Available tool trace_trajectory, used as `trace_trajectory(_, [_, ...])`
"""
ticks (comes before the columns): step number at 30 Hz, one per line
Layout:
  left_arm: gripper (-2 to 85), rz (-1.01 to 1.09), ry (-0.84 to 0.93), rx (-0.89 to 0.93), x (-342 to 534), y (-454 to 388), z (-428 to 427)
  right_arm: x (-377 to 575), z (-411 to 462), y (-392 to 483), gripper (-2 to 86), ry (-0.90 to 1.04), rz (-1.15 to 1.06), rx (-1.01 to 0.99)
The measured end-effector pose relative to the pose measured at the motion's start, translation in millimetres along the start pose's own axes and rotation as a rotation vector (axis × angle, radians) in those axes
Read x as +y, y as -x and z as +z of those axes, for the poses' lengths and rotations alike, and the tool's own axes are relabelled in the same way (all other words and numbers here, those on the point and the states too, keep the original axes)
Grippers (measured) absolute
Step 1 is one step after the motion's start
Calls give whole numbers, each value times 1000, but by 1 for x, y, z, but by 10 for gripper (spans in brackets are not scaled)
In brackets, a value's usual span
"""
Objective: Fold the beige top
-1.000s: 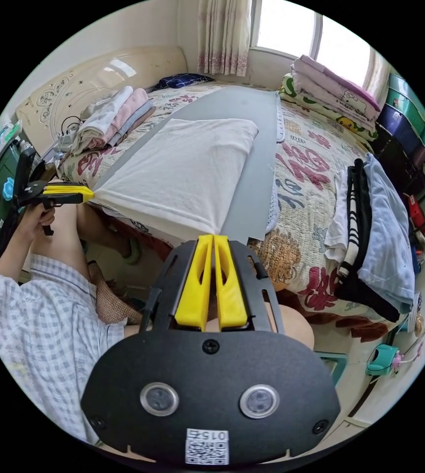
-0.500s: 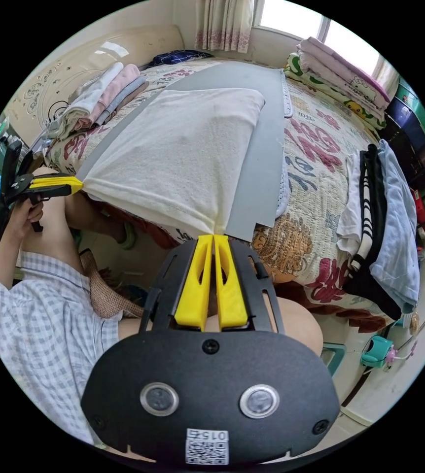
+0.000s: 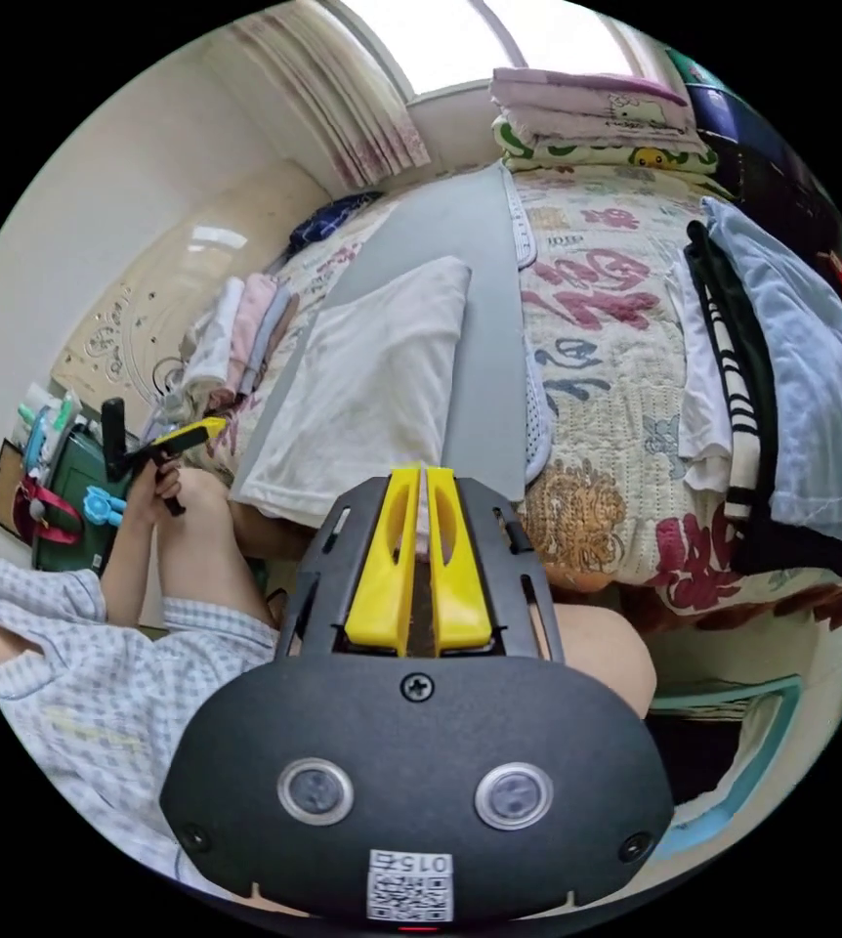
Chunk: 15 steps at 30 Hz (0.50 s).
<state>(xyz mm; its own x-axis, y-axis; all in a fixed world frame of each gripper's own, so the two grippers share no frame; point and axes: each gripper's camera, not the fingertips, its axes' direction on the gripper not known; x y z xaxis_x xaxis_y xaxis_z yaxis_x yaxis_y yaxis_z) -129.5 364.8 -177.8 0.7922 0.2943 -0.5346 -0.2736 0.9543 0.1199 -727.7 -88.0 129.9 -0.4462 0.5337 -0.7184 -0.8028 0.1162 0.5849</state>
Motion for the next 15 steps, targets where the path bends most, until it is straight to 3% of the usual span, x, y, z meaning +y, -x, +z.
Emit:
trace_trajectory(5, [102, 19, -34, 12, -70, 37, 39, -74, -29, 5, 59, -143, 9, -54])
trace_trajectory(15, [159, 62, 51, -69, -156, 74, 142, -218, 6, -1, 123, -56, 19, -174])
